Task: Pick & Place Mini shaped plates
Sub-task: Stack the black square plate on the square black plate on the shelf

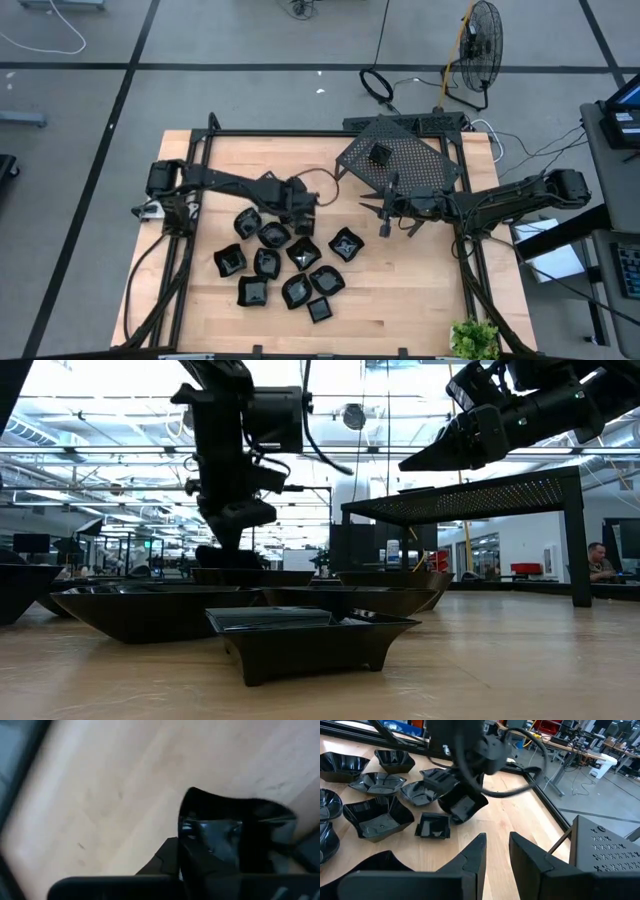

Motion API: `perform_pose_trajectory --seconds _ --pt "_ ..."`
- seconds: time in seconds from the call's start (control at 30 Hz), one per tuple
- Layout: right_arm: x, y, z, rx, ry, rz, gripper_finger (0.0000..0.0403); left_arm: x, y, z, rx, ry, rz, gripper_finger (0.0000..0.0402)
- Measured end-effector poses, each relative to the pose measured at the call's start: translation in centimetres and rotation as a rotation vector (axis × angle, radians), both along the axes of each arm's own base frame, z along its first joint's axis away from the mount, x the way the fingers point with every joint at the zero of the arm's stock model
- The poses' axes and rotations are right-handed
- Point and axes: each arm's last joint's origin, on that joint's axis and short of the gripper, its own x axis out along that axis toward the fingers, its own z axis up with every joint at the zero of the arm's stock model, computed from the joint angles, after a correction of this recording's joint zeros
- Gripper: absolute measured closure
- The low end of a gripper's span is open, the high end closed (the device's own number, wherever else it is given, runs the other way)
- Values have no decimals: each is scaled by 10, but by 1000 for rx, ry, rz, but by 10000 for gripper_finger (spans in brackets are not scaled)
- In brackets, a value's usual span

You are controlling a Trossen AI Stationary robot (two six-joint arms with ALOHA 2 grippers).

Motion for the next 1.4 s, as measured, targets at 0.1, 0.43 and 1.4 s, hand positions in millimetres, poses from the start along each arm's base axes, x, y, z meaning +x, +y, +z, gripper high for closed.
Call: perform_pose_trajectory --seconds 0.1,0.43,1.4 --pt "0 0 0 0 0 1 330 -2 11 -1 -49 -15 79 365" --pt "0 0 0 -1 1 1 330 -7 22 10 -48 -21 60 210" --pt "0 0 -1 -4 8 2 330 42 3 -32 -302 -161 -456 235"
